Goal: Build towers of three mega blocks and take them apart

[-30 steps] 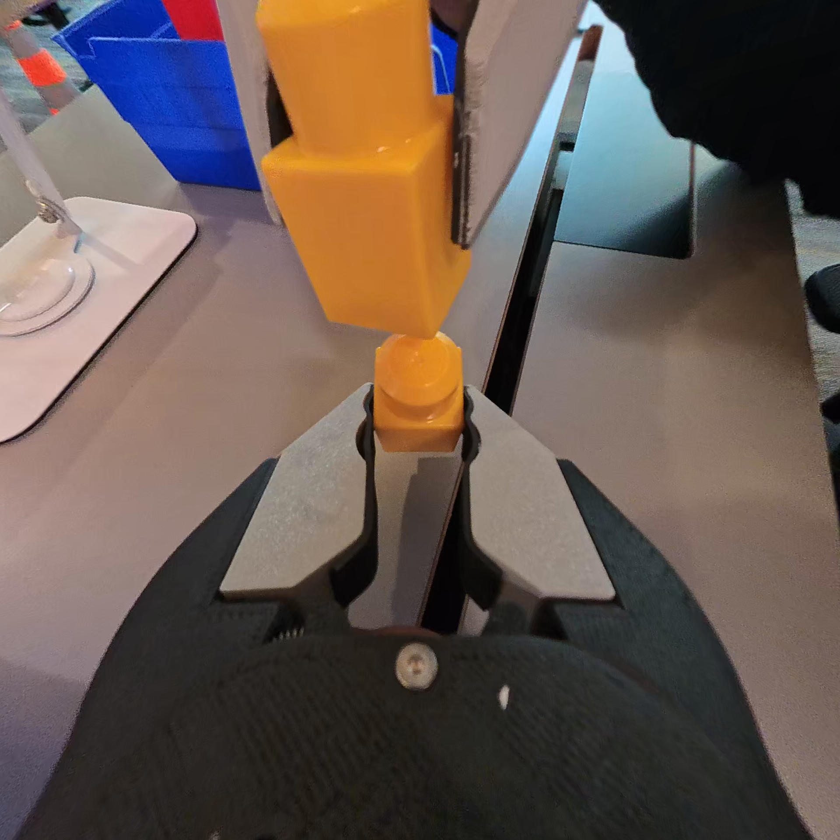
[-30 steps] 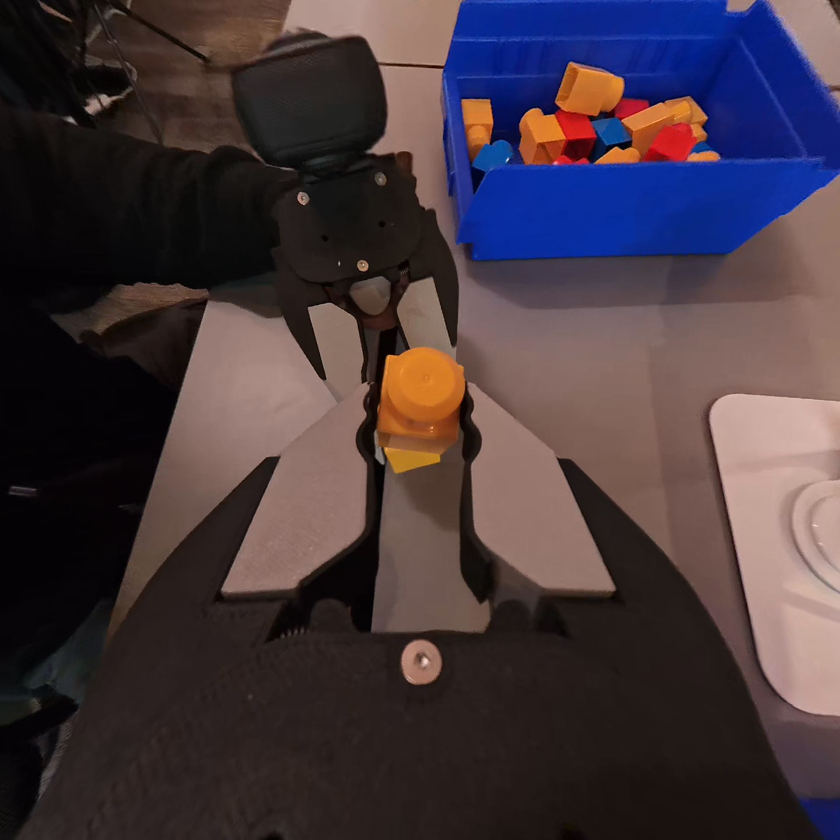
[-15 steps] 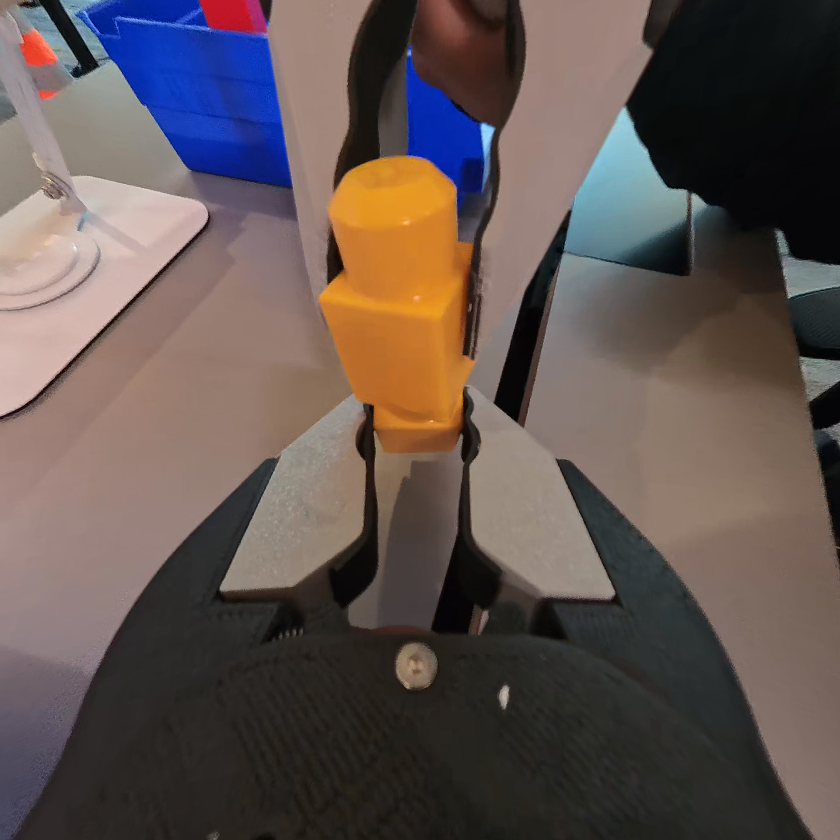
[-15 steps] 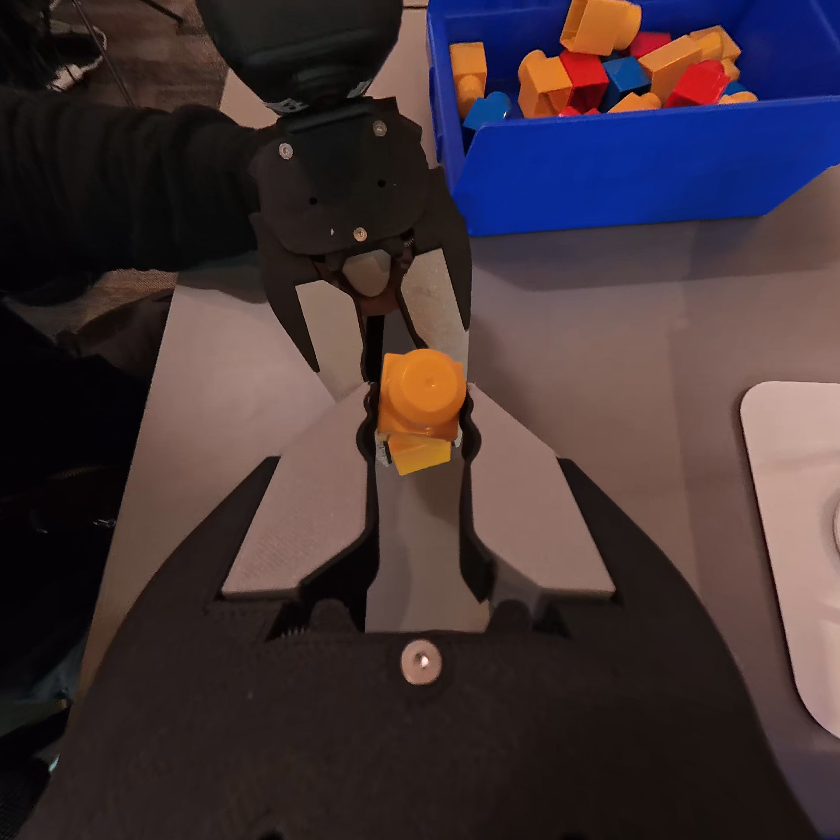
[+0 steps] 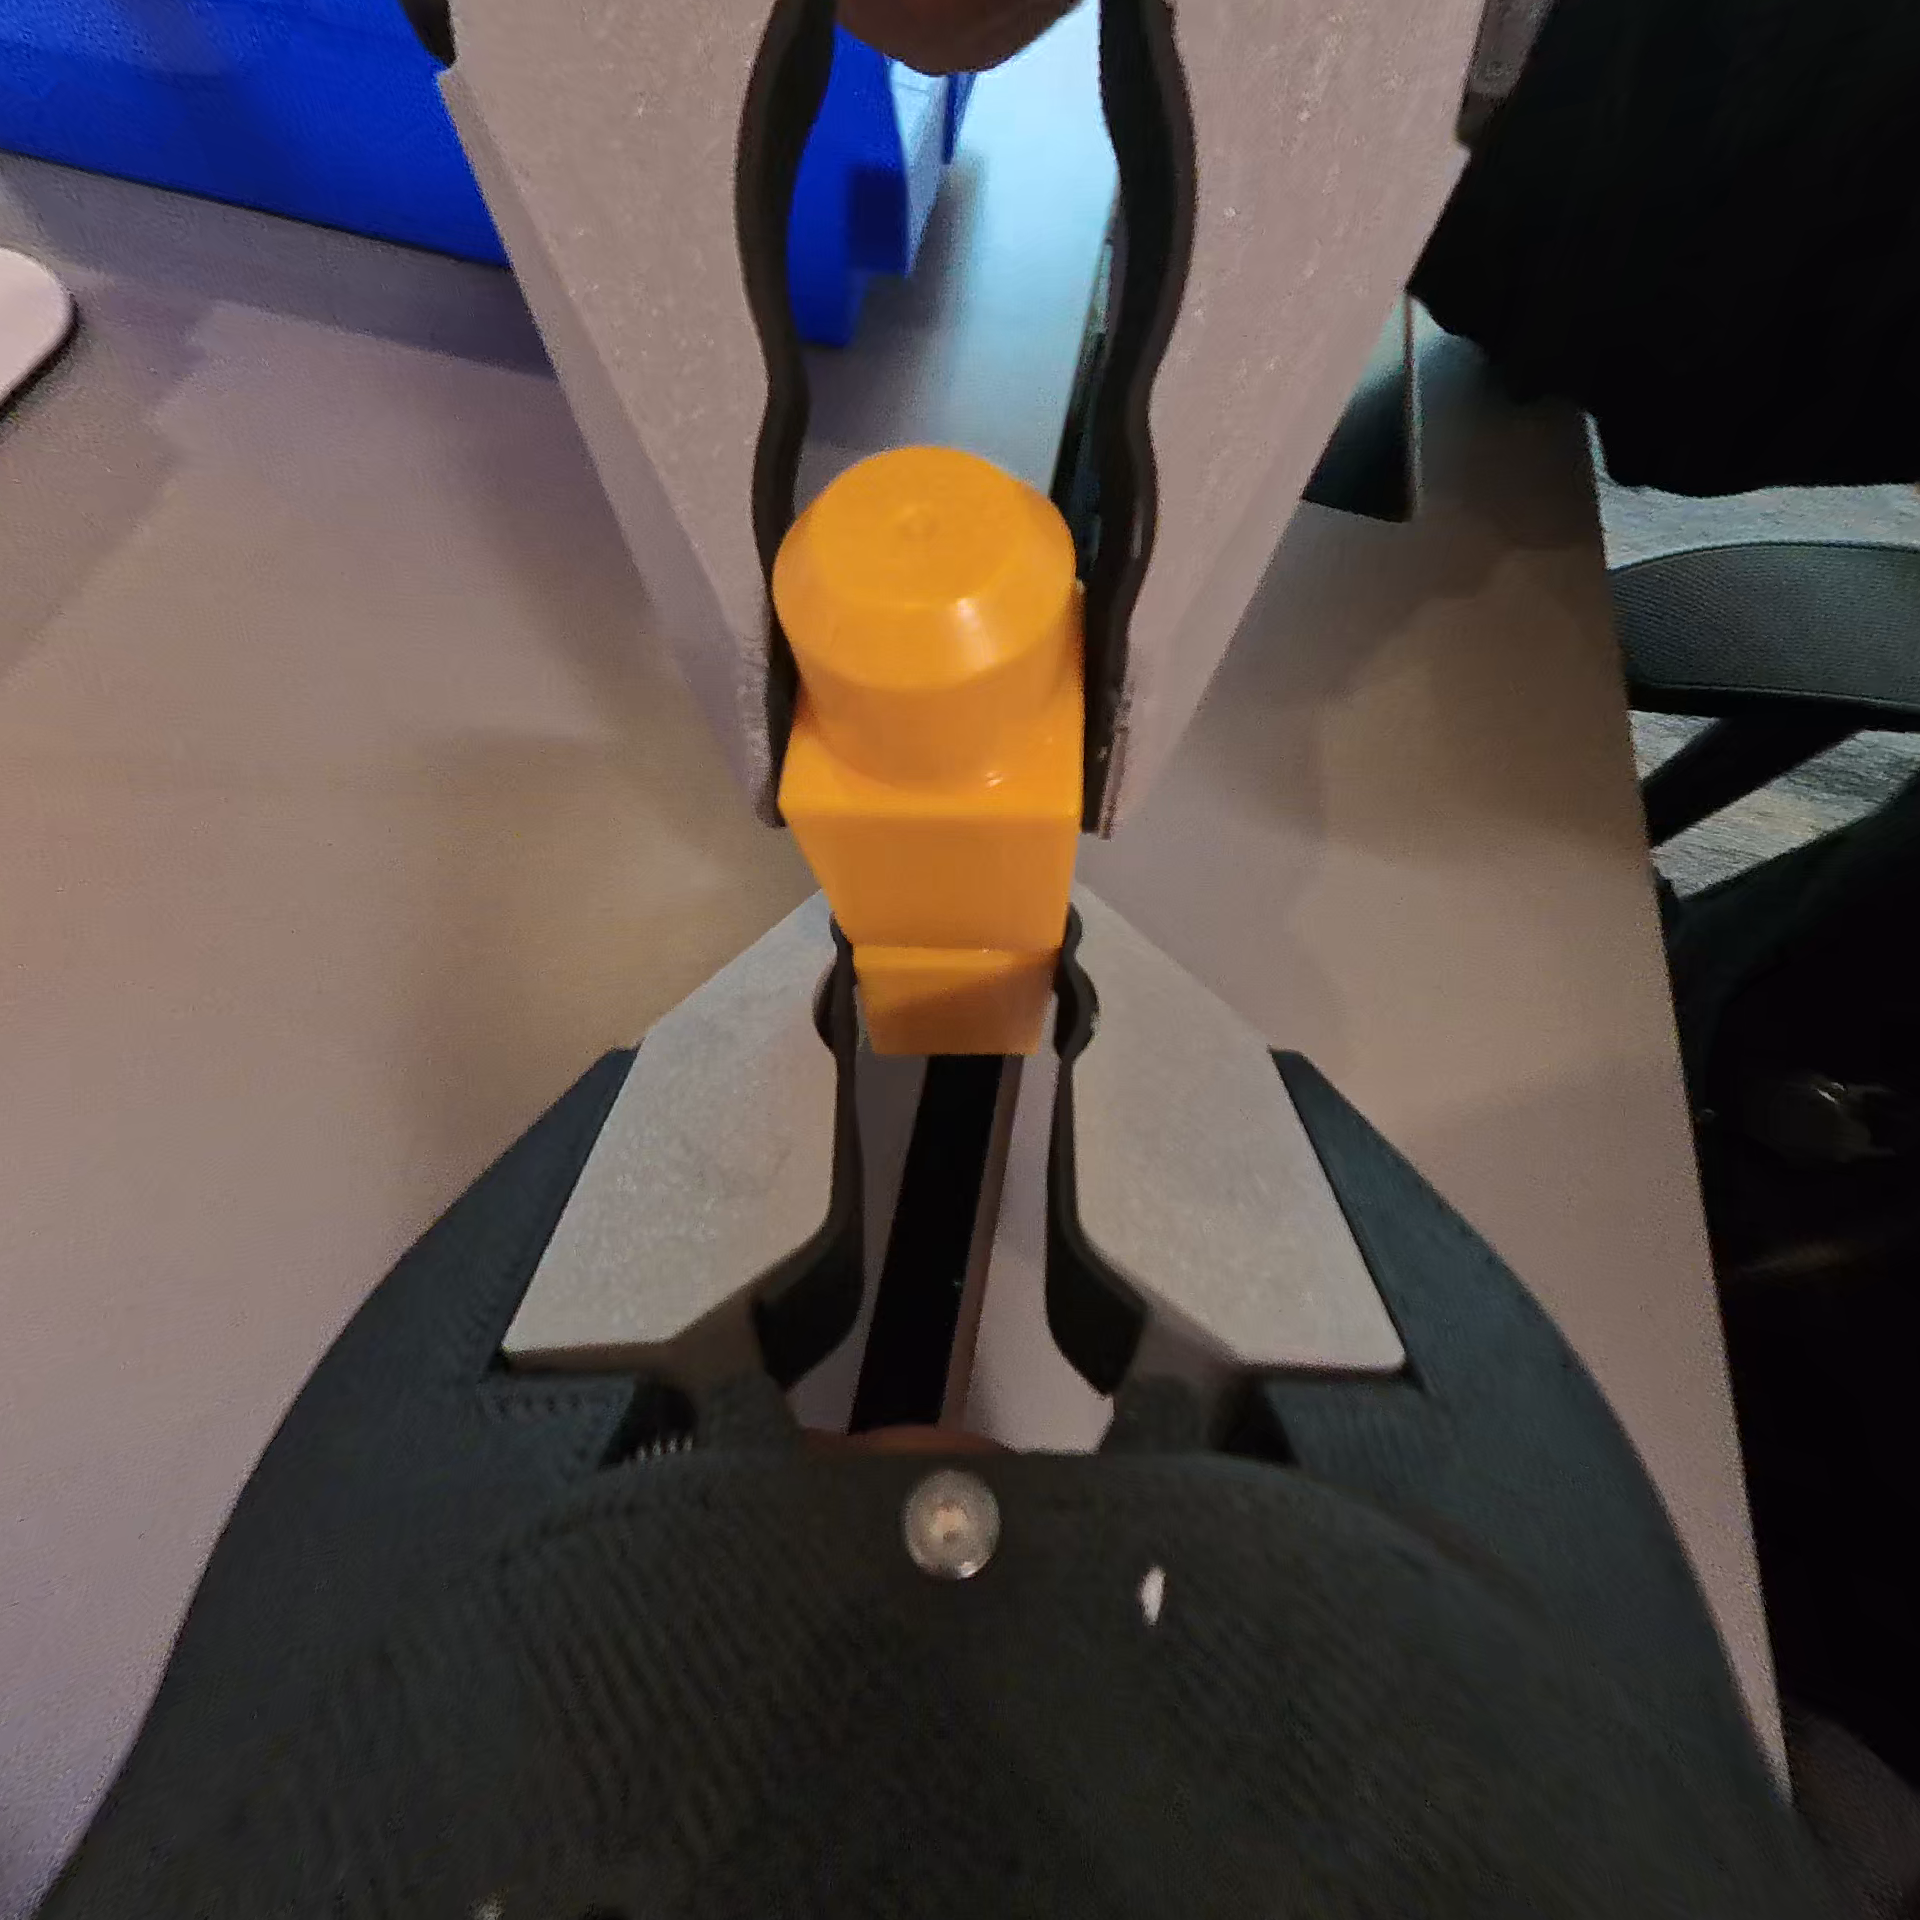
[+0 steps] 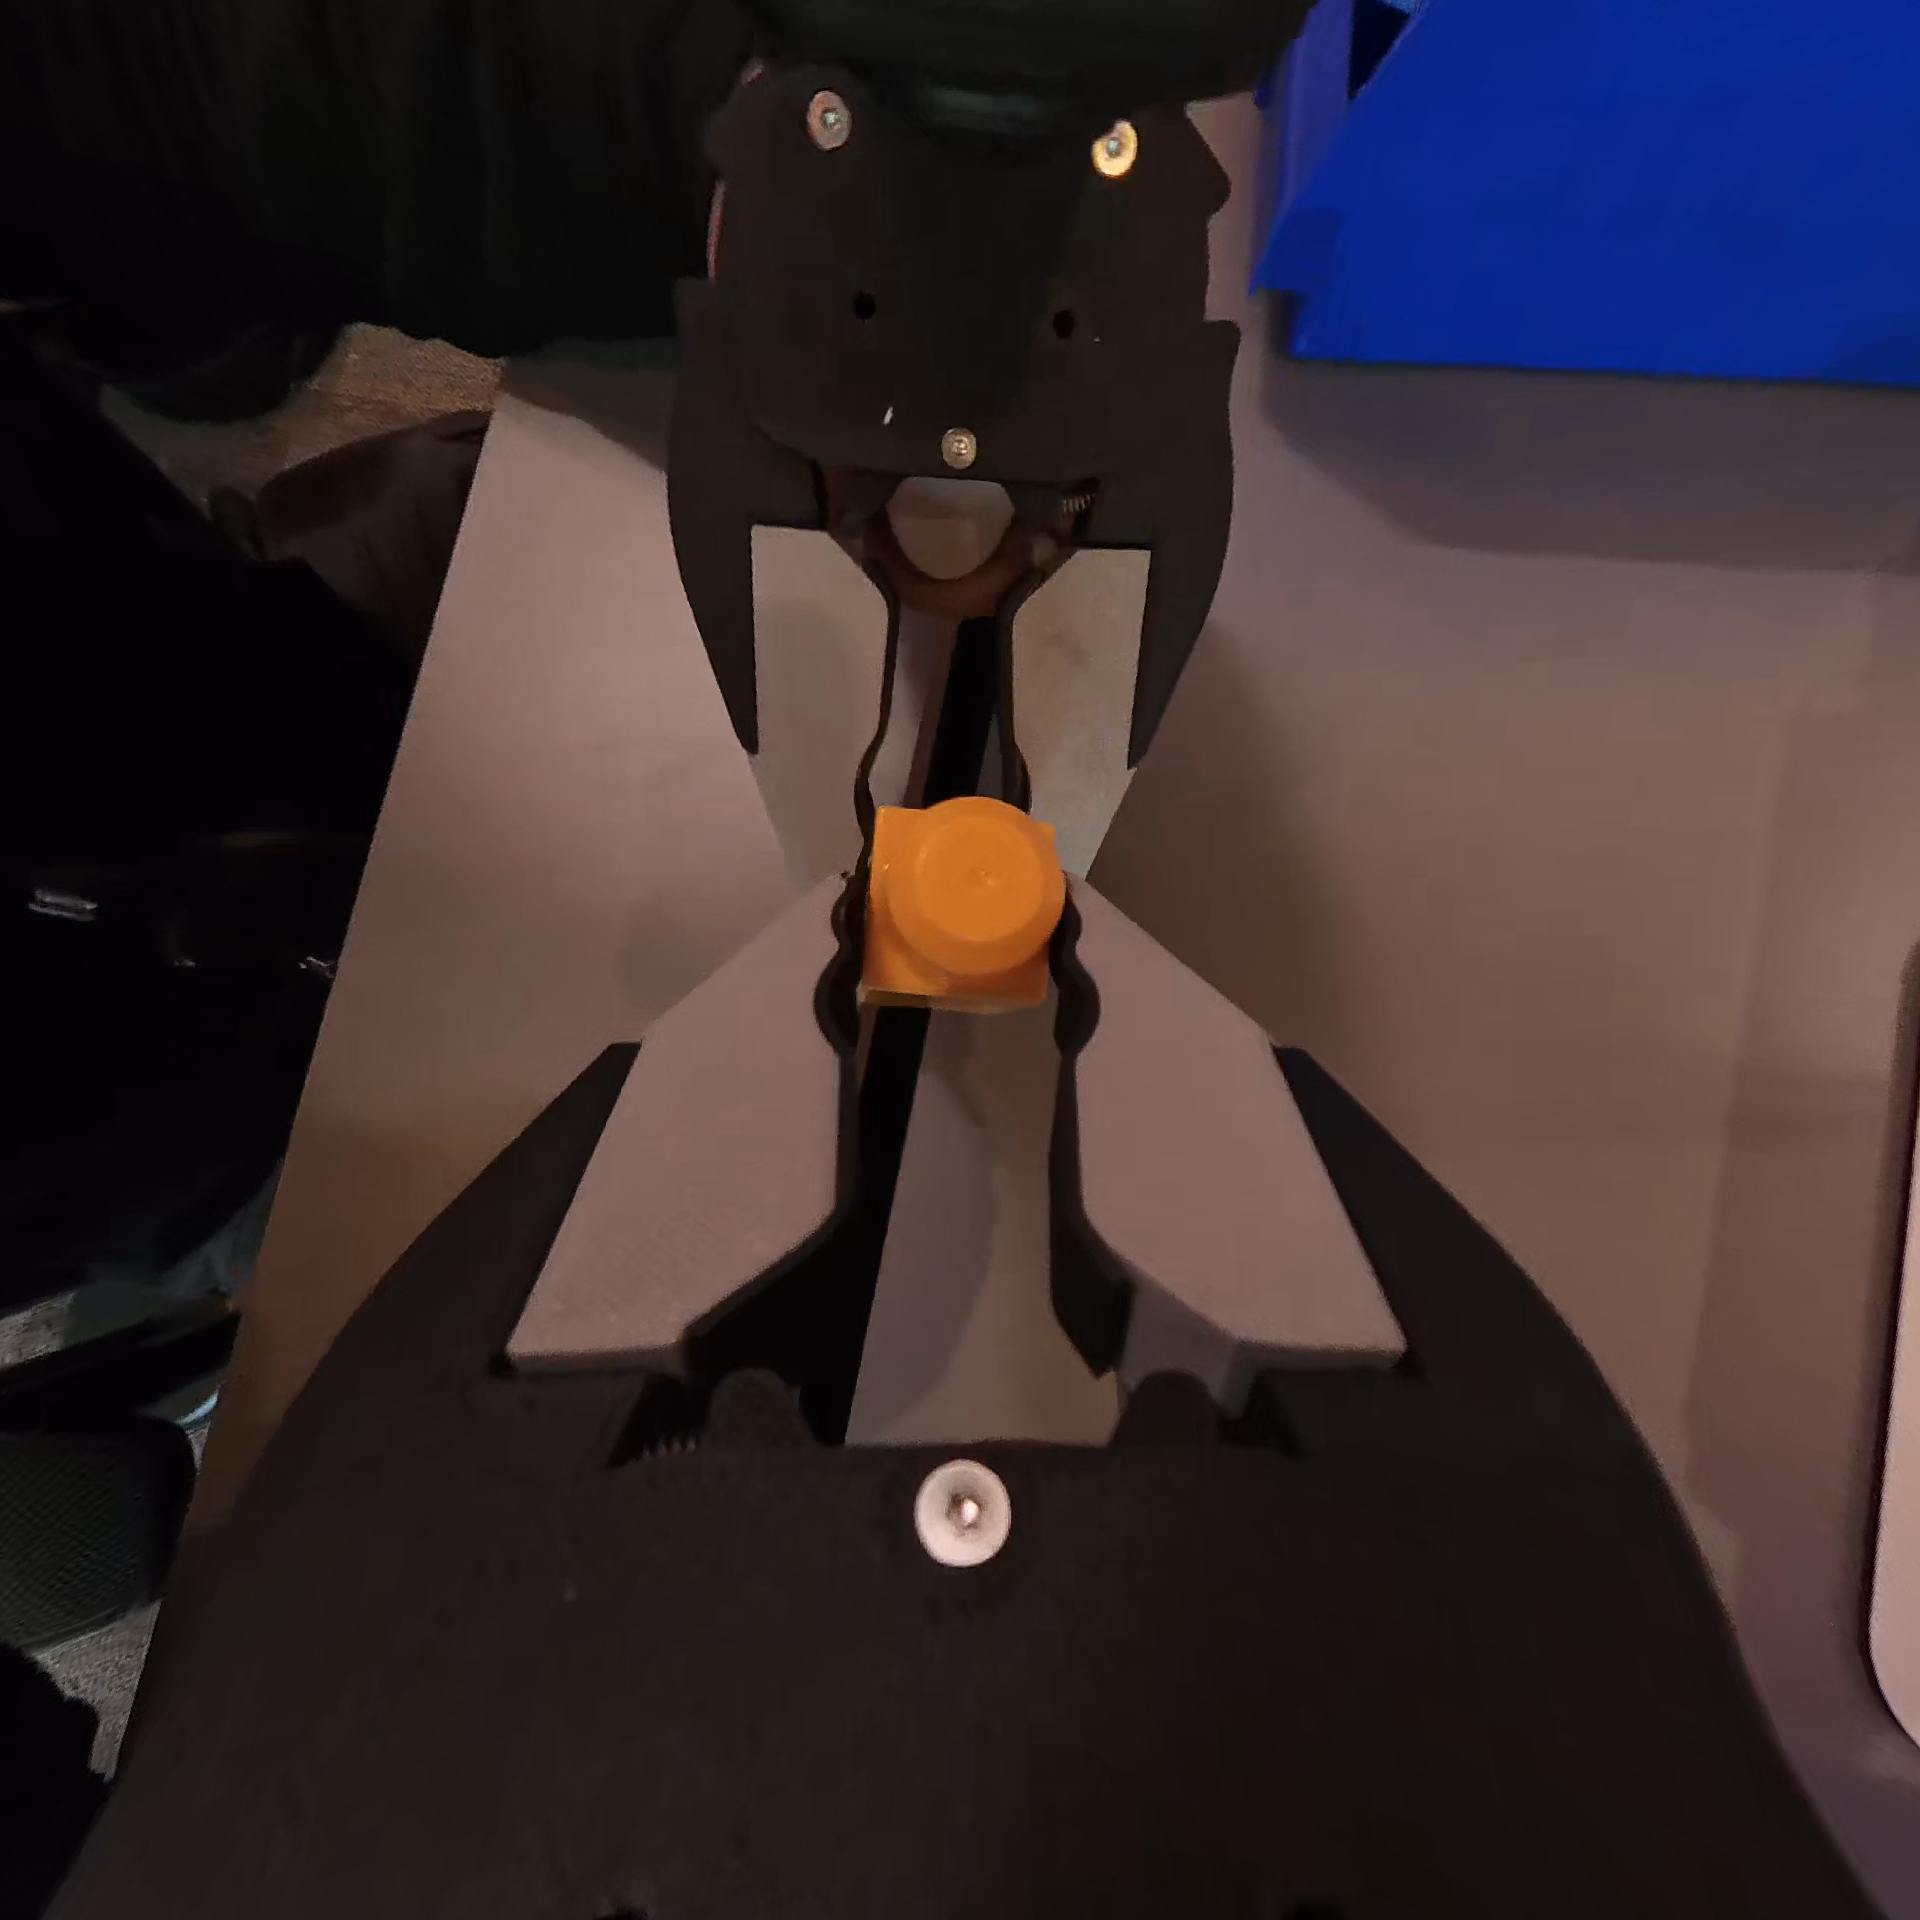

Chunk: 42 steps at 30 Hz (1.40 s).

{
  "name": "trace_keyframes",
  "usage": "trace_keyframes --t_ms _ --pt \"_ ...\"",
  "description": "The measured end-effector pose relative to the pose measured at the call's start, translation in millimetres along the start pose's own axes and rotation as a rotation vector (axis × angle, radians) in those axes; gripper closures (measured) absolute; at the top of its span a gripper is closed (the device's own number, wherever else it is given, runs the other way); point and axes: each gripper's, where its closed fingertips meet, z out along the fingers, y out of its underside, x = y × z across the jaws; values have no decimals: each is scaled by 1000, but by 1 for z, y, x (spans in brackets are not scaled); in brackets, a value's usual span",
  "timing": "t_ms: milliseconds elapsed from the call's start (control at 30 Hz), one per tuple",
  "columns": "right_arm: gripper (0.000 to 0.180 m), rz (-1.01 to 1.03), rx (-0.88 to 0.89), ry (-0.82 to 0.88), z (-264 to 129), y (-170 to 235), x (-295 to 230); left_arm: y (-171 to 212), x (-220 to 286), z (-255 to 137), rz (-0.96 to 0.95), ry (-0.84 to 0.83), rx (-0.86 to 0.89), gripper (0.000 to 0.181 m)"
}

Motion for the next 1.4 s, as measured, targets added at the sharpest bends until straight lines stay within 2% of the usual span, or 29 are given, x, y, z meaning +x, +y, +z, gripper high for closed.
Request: trace_keyframes --t_ms 200,300,433,700,933,1100,1400 --pt "147 113 103 39 -7 -9 19 -12 -20 -9 -43 -107 81 148" --pt "147 133 64 106 -4 -3 29 -7 -32 -9 -48 -181 54 148" --pt "147 119 56 84 1 -1 26 -3 -23 -9 -78 -90 53 148" --pt "147 59 91 -40 -9 -6 0 -18 10 -15 -114 156 156 148" --pt "147 174 67 -26 -5 1 9 -13 -4 -12 -127 72 133 148" --pt "147 193 50 -32 -2 5 10 -9 -4 -9 -132 73 116 148" --pt "147 214 101 2 -14 2 21 -23 -18 -15 -113 -9 212 146"
